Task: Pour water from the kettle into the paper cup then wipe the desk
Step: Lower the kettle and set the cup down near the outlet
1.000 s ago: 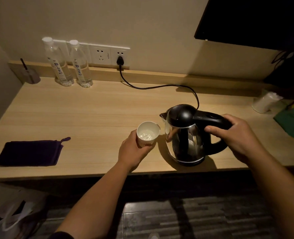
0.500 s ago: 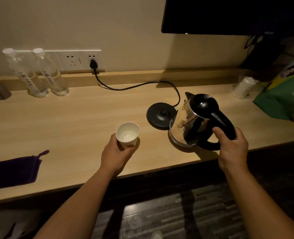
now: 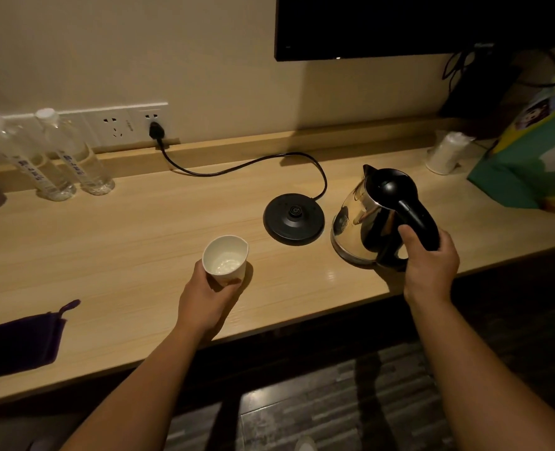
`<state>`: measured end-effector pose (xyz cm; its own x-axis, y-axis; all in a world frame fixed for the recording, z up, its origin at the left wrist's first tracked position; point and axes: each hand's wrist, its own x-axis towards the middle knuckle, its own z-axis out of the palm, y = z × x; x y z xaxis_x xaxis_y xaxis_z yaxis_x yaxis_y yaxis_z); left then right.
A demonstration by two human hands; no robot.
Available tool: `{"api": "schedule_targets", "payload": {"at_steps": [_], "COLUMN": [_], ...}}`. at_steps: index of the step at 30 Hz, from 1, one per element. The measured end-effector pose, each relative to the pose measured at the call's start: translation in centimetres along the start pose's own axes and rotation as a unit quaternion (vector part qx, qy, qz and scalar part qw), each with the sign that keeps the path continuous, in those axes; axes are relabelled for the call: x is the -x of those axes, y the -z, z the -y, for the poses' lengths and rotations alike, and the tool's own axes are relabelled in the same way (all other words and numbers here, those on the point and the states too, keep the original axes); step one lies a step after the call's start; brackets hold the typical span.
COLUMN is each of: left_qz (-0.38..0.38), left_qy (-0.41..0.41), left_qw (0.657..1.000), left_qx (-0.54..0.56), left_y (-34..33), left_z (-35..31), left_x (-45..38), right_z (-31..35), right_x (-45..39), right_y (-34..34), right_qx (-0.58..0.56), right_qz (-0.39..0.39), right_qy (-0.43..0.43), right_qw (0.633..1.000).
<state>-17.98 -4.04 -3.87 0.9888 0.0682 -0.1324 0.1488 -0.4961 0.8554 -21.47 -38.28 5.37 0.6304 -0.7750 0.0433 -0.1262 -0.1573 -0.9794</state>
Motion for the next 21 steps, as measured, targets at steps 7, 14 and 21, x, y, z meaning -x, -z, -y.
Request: {"api": "schedule_targets", "payload": {"at_steps": [7,14,21], "left_qz": [-0.002,0.004,0.012], "left_qy": [-0.004,-0.01,-0.002], "left_qw": [1.0,1.0,1.0], "left_qx": [-0.001,0.018,0.009], "left_y": [0.0,0.2,0.5], "left_z": [0.1,-0.3,-0.9], "left_x": [-0.1,0.2,0.4], "right_z": [-0.6,0.7,-0.9], "right_x": [-0.7,2.3,10.5], "right_y": [0.4,0.7,-6.0], "right_qx": [0.043,0.288,0.248], "right_qz": [0.038,0.012,0.356], "right_qy": [0.036,0.301,0.275], "right_qw": [0.998,0.909,0.858]}}
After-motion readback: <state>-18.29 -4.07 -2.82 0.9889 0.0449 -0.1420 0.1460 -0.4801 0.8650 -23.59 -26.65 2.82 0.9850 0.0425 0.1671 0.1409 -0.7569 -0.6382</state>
